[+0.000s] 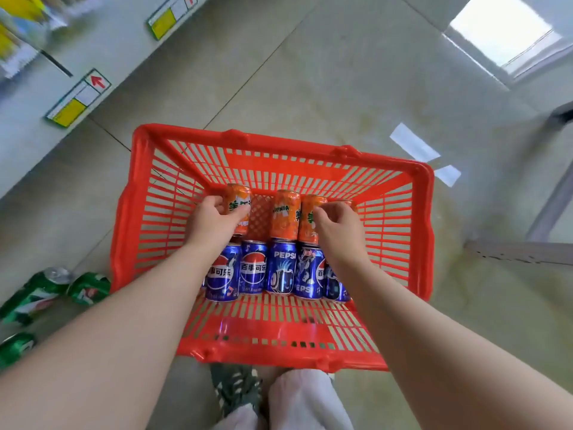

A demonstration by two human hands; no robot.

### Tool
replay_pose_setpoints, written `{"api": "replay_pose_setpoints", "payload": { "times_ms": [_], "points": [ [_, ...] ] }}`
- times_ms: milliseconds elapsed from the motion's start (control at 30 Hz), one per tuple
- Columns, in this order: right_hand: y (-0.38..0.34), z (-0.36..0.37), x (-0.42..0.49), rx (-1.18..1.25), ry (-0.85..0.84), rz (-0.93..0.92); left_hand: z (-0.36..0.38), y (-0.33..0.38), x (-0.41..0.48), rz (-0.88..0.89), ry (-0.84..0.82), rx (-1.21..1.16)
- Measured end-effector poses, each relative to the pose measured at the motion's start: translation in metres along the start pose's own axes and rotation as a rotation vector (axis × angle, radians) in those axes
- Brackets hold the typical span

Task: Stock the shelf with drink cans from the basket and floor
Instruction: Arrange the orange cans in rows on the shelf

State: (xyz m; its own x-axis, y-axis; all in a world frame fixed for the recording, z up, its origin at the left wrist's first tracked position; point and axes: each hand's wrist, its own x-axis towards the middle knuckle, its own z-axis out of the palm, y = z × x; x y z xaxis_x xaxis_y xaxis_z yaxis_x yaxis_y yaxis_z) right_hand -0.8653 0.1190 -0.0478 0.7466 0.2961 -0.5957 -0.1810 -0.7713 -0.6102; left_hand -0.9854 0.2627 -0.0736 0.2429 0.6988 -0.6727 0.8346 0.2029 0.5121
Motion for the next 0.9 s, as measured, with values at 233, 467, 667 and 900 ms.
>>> {"api": "replay_pose_setpoints", "payload": {
  "times_ms": [233,467,667,900],
  "points": [
    [0.046,0.052,0.063,-0.043,-0.075,0.037,0.052,-0.021,0.083,-0.166,-0.019,0.079],
    [0.053,0.087,0.079,-0.167,-0.039,0.021,0.054,-0.047,0.109,-0.236,-0.024,0.085],
    [0.037,0.114,0.09,-0.276,-0.187,0.068,0.033,-0.053,0.11,-0.274,-0.045,-0.08],
    [0.039,0.146,0.09,0.072,-0.355,0.146,0.024,-0.057,0.117,-0.283,-0.078,-0.096]
  ]
}}
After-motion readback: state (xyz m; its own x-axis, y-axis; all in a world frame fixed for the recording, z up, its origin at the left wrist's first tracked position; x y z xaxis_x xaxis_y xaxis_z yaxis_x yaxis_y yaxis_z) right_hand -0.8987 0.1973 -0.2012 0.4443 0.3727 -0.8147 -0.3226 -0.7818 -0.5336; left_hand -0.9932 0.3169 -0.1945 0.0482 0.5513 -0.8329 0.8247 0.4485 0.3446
